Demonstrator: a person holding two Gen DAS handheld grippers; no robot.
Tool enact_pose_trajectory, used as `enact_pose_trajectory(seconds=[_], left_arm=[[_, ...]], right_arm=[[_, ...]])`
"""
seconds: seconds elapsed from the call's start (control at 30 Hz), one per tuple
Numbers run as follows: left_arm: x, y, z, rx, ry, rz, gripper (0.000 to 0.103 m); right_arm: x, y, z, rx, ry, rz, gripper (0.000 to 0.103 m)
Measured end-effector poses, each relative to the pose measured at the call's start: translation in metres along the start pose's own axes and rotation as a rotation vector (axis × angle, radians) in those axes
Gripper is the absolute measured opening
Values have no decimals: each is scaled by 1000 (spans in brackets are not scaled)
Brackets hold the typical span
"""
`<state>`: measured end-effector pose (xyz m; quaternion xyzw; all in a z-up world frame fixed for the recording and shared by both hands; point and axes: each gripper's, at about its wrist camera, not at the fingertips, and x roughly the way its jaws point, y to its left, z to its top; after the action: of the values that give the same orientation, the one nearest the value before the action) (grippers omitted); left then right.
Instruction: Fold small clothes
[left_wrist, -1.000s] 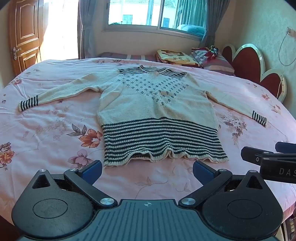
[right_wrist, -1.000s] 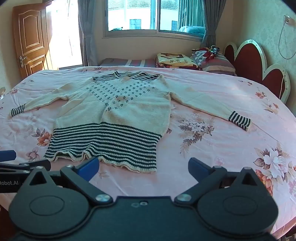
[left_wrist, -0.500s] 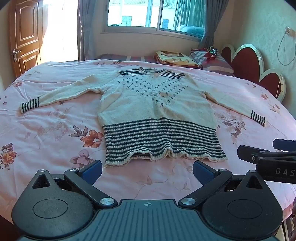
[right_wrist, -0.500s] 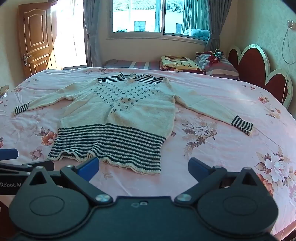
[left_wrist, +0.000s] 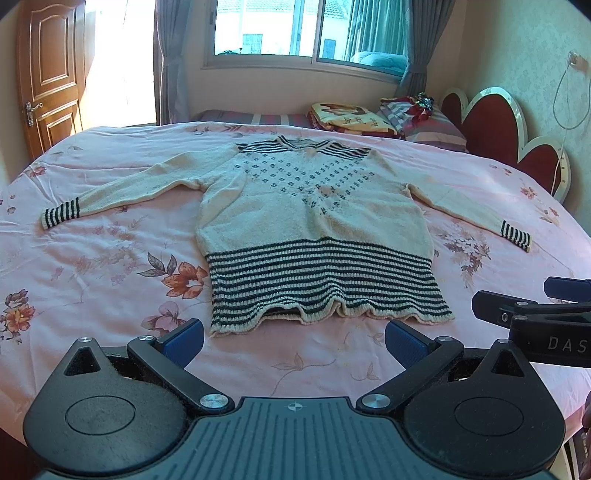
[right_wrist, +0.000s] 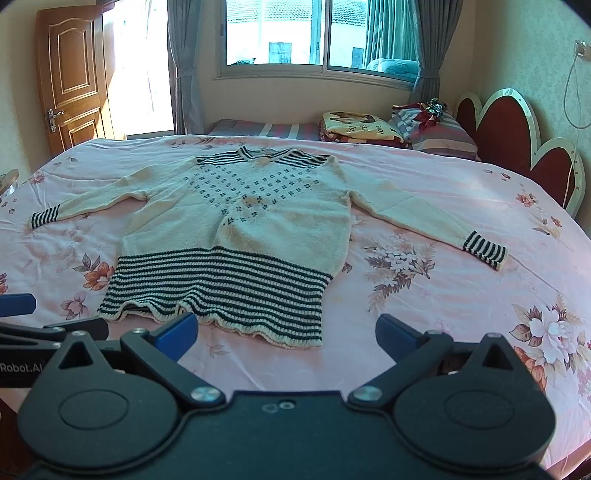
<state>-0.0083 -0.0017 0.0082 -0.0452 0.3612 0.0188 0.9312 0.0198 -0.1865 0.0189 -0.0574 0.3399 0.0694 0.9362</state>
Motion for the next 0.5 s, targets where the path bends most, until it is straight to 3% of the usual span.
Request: enact_pose_trajectory(seconds=[0.5], left_arm=[[2,2,-1,-6,3,3,103]], right_arm=[[0,0,0,3,1,-3,102]])
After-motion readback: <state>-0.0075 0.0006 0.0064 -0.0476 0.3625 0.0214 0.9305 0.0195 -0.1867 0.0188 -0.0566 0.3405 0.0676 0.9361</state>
